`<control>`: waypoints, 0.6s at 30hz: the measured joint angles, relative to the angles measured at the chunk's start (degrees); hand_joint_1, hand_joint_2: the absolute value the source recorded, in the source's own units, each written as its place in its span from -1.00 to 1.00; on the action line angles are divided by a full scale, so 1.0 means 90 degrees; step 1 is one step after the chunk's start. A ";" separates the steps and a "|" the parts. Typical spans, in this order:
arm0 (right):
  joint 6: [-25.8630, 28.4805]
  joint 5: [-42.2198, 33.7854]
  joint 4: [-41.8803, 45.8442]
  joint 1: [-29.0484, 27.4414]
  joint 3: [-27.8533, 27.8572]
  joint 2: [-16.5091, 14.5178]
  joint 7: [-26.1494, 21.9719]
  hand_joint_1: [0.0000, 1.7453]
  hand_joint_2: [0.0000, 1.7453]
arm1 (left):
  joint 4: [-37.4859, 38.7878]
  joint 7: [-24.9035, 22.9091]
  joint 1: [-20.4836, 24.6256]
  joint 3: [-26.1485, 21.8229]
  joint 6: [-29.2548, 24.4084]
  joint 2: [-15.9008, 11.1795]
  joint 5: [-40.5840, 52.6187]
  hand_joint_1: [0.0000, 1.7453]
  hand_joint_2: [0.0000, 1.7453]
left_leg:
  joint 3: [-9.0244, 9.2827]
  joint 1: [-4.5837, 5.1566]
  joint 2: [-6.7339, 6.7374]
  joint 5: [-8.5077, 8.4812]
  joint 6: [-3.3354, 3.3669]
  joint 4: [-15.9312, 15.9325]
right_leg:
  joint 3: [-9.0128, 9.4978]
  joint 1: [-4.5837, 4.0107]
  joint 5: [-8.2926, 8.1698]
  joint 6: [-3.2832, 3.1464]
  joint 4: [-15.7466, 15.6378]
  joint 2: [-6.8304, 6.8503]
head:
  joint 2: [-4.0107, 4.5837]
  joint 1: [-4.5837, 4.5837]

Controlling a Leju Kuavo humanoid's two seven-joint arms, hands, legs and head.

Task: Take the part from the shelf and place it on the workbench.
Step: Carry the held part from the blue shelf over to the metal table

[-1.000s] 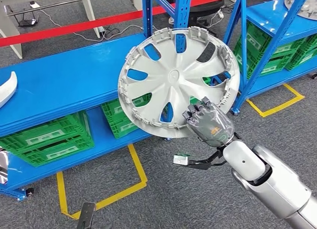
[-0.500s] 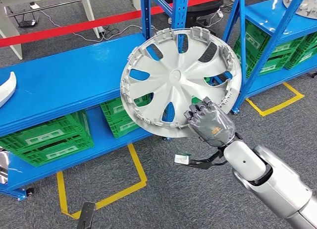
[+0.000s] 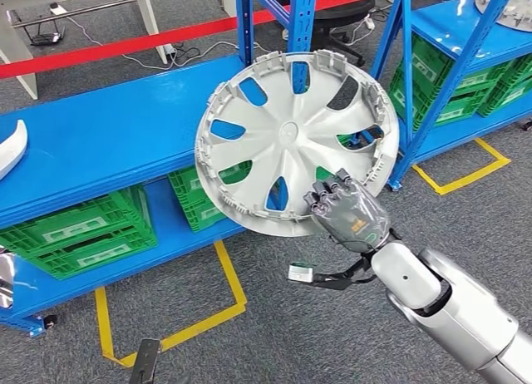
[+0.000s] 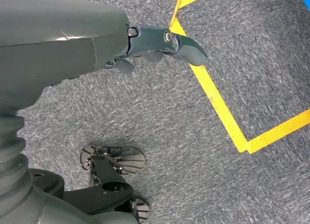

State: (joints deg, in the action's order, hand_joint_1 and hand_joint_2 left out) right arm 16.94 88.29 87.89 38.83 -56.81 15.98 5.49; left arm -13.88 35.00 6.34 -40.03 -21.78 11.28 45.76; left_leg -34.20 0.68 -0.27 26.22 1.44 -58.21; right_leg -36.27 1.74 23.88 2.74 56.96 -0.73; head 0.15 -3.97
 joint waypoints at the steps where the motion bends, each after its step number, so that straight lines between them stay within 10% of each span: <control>1: -0.0004 -0.0023 -0.0003 -0.0013 0.0002 -0.0005 -0.0044 1.00 1.00 | 0.0000 -0.0002 0.0000 -0.0001 0.0001 -0.0004 0.0001 -1.00 1.00 | -0.0006 0.0008 -0.0001 0.0001 0.0010 -0.0011 | 0.0000 0.0007 -0.0008 0.0016 -0.0005 0.0001 | 0.0000 -0.0001; 6: -0.0012 -0.0040 -0.0008 -0.0095 0.0024 -0.0018 -0.0146 1.00 1.00 | 0.0000 -0.0011 0.0008 0.0001 0.0004 -0.0014 0.0006 -1.00 1.00 | 0.0036 -0.0019 0.0074 -0.0091 0.0134 0.0113 | -0.0097 0.0013 0.0096 0.0084 0.0112 -0.0014 | 0.0000 0.0008; 11: -0.0010 -0.0032 -0.0010 -0.0170 0.0052 -0.0018 -0.0150 1.00 1.00 | 0.0000 -0.0017 0.0003 0.0001 0.0024 -0.0005 0.0024 -1.00 1.00 | 0.0034 0.0008 0.0283 -0.0129 0.0192 0.0172 | -0.0832 -0.0002 0.0942 0.0047 0.1870 0.0030 | 0.0000 0.0018; 16: -0.0006 -0.0016 -0.0008 -0.0221 0.0077 -0.0023 -0.0154 1.00 1.00 | 0.0000 -0.0022 0.0002 0.0005 0.0038 0.0003 0.0039 -1.00 1.00 | 0.0022 0.0042 0.0487 -0.0070 0.0088 0.0086 | 0.0157 -0.0086 0.0332 -0.0070 0.0239 0.0443 | 0.0000 0.0015; 18: -0.0005 -0.0016 -0.0008 -0.0219 0.0091 -0.0032 -0.0151 1.00 1.00 | 0.0000 -0.0031 -0.0006 0.0005 0.0038 0.0002 0.0039 -1.00 1.00 | 0.0012 0.0059 0.0589 -0.0060 0.0028 0.0050 | 0.0247 -0.0134 0.0320 -0.0129 0.0076 0.0442 | 0.0000 0.0008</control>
State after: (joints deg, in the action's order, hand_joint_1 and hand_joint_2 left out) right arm 16.90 88.15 87.82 36.86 -55.99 15.70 4.13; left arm -13.88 34.73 6.29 -39.98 -21.44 11.30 46.12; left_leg -34.09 1.21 5.03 25.68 1.69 -57.77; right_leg -34.05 0.53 26.77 1.58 57.65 3.25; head 0.15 -3.90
